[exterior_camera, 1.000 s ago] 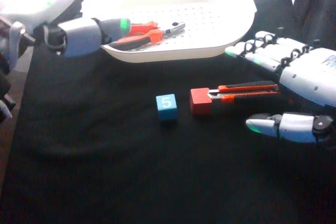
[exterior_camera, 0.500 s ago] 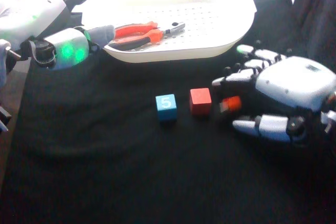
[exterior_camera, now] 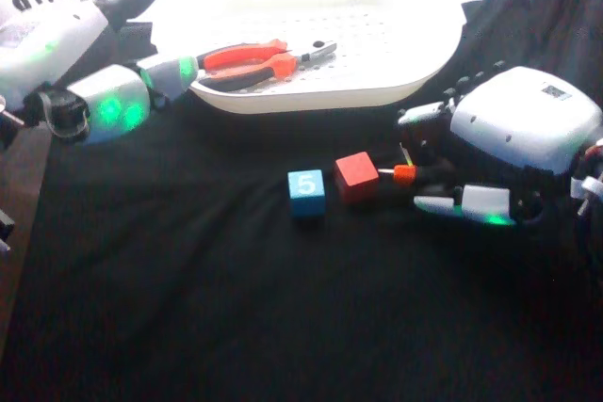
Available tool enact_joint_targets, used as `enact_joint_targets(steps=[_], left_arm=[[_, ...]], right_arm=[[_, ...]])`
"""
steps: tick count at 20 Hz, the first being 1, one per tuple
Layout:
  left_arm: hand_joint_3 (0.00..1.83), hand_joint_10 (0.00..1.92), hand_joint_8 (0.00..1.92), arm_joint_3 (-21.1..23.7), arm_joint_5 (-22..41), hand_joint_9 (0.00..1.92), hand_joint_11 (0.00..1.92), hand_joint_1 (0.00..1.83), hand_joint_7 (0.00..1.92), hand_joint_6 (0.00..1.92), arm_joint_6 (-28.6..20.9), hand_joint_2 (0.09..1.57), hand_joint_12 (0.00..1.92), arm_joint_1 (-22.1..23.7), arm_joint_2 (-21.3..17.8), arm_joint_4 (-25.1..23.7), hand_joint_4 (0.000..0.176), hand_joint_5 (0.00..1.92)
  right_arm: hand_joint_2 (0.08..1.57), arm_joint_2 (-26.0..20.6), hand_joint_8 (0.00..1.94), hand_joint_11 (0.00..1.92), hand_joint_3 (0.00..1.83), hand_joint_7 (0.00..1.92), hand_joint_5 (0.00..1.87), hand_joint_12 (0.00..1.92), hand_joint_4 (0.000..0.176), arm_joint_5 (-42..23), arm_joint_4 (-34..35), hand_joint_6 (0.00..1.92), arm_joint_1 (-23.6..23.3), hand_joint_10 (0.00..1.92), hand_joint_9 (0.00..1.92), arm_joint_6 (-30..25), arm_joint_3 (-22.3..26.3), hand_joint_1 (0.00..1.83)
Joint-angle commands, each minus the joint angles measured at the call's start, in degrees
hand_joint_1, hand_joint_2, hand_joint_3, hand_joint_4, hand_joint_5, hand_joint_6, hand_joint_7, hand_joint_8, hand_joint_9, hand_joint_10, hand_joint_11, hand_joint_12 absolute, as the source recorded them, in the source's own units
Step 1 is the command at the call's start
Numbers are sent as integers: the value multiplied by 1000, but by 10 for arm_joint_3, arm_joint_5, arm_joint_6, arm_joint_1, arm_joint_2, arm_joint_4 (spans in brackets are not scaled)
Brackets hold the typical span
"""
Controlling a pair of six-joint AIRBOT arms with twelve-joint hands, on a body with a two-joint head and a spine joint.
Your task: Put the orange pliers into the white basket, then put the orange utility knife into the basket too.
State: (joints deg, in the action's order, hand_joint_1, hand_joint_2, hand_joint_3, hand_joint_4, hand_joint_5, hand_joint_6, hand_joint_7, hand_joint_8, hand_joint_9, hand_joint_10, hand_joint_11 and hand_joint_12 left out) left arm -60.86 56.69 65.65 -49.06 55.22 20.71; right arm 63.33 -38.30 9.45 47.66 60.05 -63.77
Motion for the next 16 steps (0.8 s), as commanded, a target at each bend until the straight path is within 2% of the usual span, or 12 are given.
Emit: enact_joint_targets(steps=[1, 2, 3, 4, 5, 6, 7, 10, 11, 12, 15, 16], left_arm=[[2, 31, 0, 0, 76, 19, 0, 226, 0, 0, -3, 1436, 767, 5, -4, -8, 141, 0], [2, 20, 0, 0, 77, 6, 0, 223, 0, 0, -3, 1442, 610, 4, -4, -8, 138, 0], [2, 0, 0, 0, 77, 0, 0, 219, 0, 0, -3, 1454, 224, 3, -4, -8, 126, 0], [2, 0, 0, 1, 77, 0, 0, 219, 0, 0, -3, 1454, 224, 2, -4, -8, 126, 0], [2, 0, 0, 1, 77, 0, 0, 192, 0, 0, -3, 1446, 8, 1, -4, -7, 127, 0], [4, 0, 0, 1, 77, 0, 0, 190, 0, 0, -3, 1451, 1, 1, -4, -6, 128, 0], [5, 0, 0, 1, 77, 0, 0, 190, 0, 0, -3, 1454, 0, 0, -4, -6, 141, 0], [5, 0, 0, 1, 77, 0, 0, 182, 0, 0, -3, 1465, 0, -1, -4, -6, 119, 0], [2, 0, 0, 1, 78, 0, 0, 188, 0, 0, -3, 1459, 0, -3, -4, -6, 129, 0], [0, 0, 0, 2, 79, 0, 0, 185, 0, 0, -3, 1452, 0, -4, -4, -5, 144, 0], [0, 0, 0, 7, 86, 0, 0, 214, 0, 0, -3, 1455, 0, -11, -5, -5, 140, 0], [2, 0, 0, 8, 87, 0, 0, 222, 0, 0, -3, 1462, 0, -13, -5, -5, 133, 0]], right_arm=[[1254, -14, 1941, 1504, 0, 1284, 968, 1921, 0, -64, -10, 1921, -1, 1921, 1451, -3, 12, 1437], [1243, -26, 1941, 1555, 0, 1325, 994, 1921, 0, -81, -16, 1921, -1, 1921, 1509, -3, 24, 1453], [1217, -38, 1941, 1616, 0, 1393, 1029, 1921, 0, -96, -24, 1921, -1, 1921, 1588, -3, 37, 1477], [1217, -58, 1941, 1616, 0, 1393, 1029, 1921, 0, -121, -37, 1921, -1, 1921, 1588, -3, 55, 1477], [1246, -67, 1941, 1560, 0, 1359, 1001, 1921, 28, -134, -42, 1921, -1, 1921, 1534, -3, 62, 1427], [1266, -78, 1941, 1551, 0, 1341, 977, 1921, 80, -153, -45, 1921, -1, 1921, 1518, -3, 71, 1396], [1263, -86, 1941, 1560, 0, 1326, 980, 1921, 93, -165, -47, 1921, -1, 1921, 1513, -3, 76, 1368], [1281, -102, 1941, 1538, 3, 1308, 1001, 1921, 93, -196, -52, 1921, -3, 1921, 1494, -3, 85, 1353], [1272, -108, 1941, 1534, 0, 1276, 937, 1921, 48, -208, -57, 1921, -9, 1921, 1485, -3, 89, 1386], [1271, -111, 1941, 1539, 0, 1283, 922, 1921, 36, -210, -63, 1921, -23, 1921, 1494, -3, 90, 1378], [1272, -106, 1941, 1593, 0, 1353, 942, 1921, 36, -181, -75, 1921, -75, 1921, 1549, -3, 72, 1372], [1252, -98, 1941, 1565, 0, 1315, 984, 1921, 52, -160, -81, 1921, -98, 1921, 1514, -3, 62, 1381]])
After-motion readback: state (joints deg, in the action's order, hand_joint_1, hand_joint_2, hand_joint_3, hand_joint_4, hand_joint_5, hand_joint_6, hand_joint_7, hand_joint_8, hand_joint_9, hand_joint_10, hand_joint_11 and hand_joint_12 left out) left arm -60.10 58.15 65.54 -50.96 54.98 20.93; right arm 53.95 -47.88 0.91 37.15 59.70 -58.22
